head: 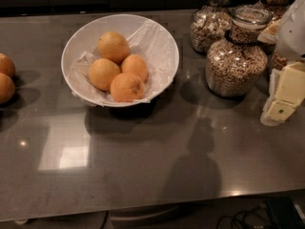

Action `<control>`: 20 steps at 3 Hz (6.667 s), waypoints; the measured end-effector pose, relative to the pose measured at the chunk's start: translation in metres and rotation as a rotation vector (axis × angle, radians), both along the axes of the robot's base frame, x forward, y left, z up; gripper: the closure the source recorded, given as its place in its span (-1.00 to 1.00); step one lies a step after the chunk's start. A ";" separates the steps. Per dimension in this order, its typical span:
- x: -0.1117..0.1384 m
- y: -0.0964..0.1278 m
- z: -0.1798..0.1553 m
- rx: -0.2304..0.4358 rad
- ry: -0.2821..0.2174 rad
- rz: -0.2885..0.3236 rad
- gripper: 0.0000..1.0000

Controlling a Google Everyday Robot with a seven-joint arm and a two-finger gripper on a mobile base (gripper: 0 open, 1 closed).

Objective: Pick orange from white bowl

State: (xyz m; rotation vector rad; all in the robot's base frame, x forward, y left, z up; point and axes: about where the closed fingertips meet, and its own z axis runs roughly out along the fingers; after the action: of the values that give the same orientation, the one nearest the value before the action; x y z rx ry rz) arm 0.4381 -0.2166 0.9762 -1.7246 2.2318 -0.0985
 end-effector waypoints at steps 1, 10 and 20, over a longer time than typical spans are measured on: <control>0.000 0.000 0.000 0.000 0.000 0.000 -1.00; 0.071 0.184 -0.022 0.483 -0.164 0.107 -1.00; 0.095 0.246 -0.049 0.661 -0.117 -0.109 -0.56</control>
Offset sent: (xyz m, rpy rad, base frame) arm 0.0048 0.0318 -0.0210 0.0768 0.0002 0.0226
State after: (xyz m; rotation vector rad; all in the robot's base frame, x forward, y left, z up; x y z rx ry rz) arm 0.5328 0.0291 0.9274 -1.2043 1.9591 0.4519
